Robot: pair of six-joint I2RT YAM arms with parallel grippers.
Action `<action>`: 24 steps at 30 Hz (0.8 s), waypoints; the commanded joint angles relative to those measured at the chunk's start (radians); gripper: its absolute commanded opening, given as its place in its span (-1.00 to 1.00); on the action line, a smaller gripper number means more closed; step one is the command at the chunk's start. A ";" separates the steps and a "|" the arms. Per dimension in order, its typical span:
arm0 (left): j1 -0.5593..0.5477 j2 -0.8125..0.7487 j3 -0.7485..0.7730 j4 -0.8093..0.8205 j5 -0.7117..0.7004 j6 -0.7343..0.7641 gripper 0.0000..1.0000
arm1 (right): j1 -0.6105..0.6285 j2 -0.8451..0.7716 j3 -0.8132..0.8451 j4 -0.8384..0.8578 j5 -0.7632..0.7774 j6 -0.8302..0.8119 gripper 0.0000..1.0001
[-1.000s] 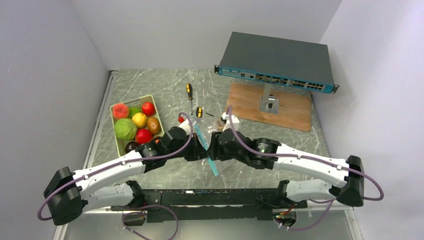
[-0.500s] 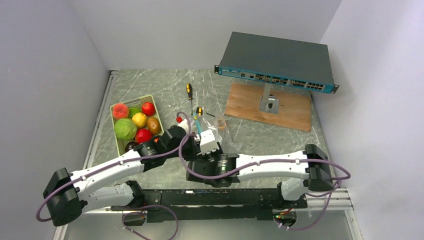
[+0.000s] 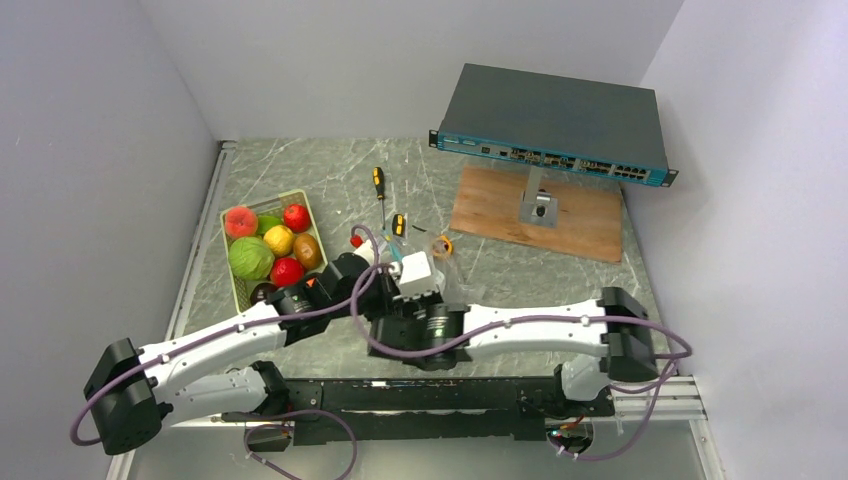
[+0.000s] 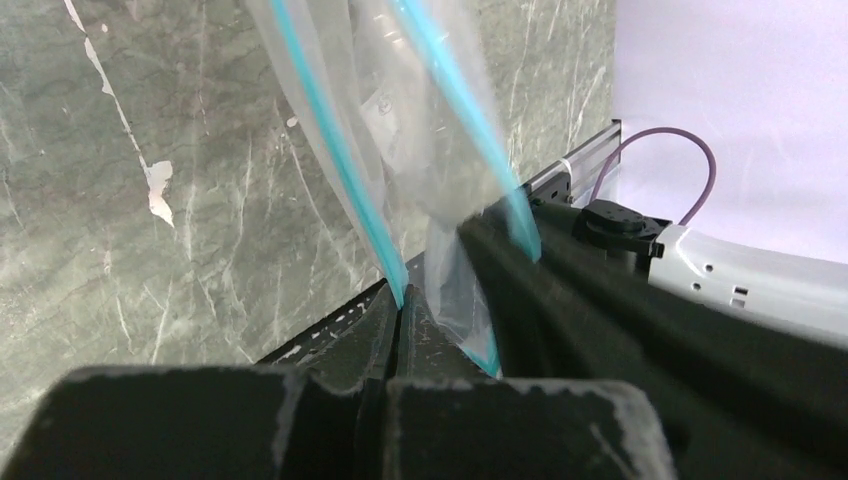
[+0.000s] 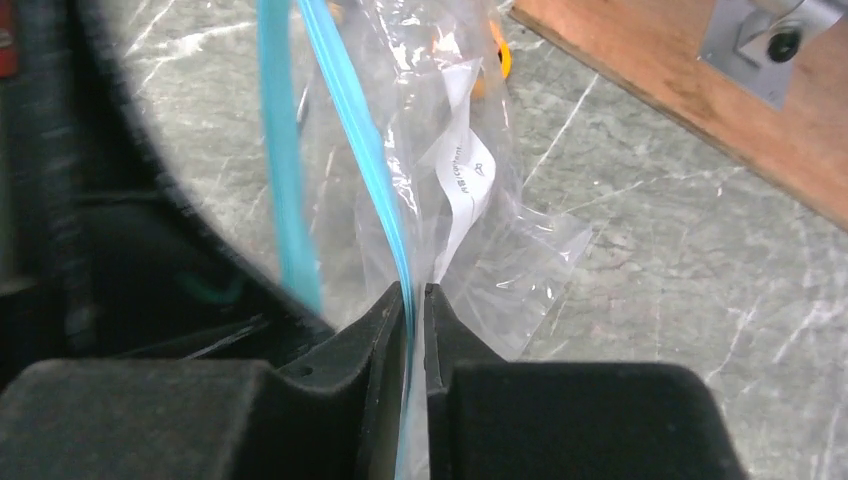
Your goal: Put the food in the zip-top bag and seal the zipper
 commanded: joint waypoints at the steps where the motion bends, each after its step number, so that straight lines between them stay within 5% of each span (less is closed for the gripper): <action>1: -0.004 -0.043 -0.011 0.039 0.023 0.001 -1.00 | -0.081 -0.189 -0.138 0.351 -0.143 -0.246 -0.74; 6: -0.004 -0.050 -0.015 0.030 0.027 0.010 -1.00 | -0.164 -0.284 -0.235 0.555 -0.276 -0.378 -0.64; 13: -0.004 -0.046 -0.014 0.033 0.034 0.015 -1.00 | -0.196 -0.202 -0.165 0.548 -0.282 -0.453 -0.28; 18: -0.004 -0.050 -0.009 0.023 0.032 0.022 -1.00 | -0.220 -0.167 -0.133 0.535 -0.272 -0.471 -0.52; 22: -0.004 -0.049 -0.019 0.027 0.033 0.019 -1.00 | -0.237 -0.172 -0.129 0.555 -0.299 -0.501 -0.41; 24: -0.005 -0.048 -0.026 0.032 0.036 0.017 -1.00 | -0.246 -0.176 -0.129 0.552 -0.306 -0.510 -0.62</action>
